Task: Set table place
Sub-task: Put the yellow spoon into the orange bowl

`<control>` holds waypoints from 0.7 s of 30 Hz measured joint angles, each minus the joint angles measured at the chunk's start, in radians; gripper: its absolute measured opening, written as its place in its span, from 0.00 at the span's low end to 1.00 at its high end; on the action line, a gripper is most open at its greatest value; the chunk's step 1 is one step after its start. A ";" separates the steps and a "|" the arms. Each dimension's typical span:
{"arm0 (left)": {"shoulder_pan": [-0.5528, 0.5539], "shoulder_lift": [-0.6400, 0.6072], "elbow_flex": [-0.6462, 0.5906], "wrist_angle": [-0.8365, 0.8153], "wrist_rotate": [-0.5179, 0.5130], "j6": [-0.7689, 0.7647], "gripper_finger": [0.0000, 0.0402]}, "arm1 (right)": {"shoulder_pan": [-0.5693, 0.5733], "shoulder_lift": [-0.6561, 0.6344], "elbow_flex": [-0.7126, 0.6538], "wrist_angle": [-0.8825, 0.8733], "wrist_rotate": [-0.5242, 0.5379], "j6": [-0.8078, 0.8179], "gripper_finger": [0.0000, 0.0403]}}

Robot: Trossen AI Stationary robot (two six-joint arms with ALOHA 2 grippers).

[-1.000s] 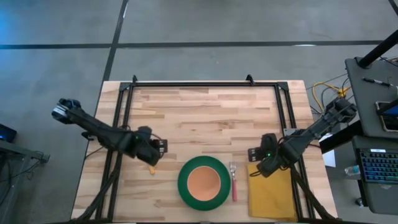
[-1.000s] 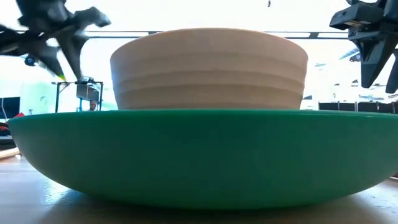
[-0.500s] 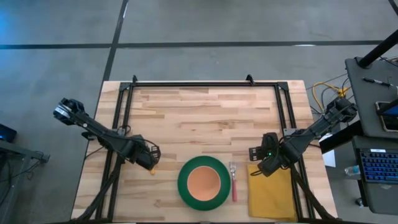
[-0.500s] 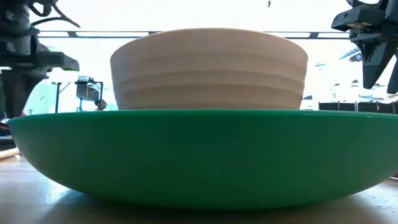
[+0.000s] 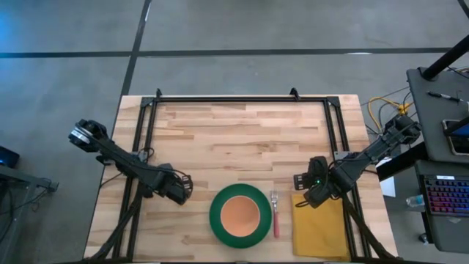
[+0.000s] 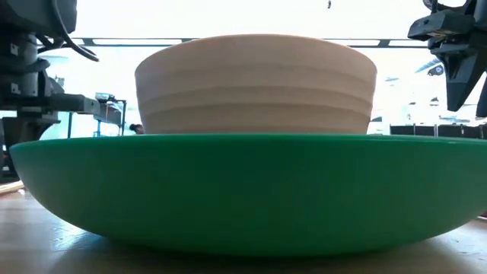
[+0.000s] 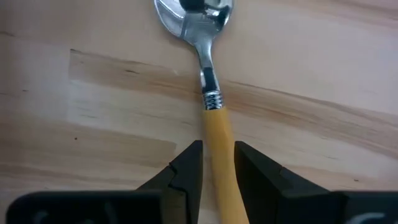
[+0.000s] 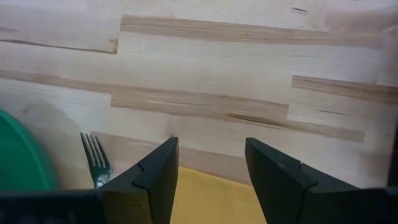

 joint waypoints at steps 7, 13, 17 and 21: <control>0.000 0.005 -0.026 0.005 -0.014 -0.004 0.19 | 0.000 0.000 0.000 -0.002 0.000 -0.003 0.44; 0.001 -0.002 -0.092 0.077 -0.022 -0.004 0.19 | 0.000 0.000 -0.004 -0.006 0.000 -0.009 0.44; 0.001 -0.002 -0.100 0.081 -0.022 0.013 0.19 | 0.000 0.000 -0.006 -0.006 0.000 -0.008 0.44; 0.001 -0.001 -0.098 0.082 -0.022 0.089 0.19 | 0.000 0.000 -0.006 -0.007 0.000 -0.011 0.44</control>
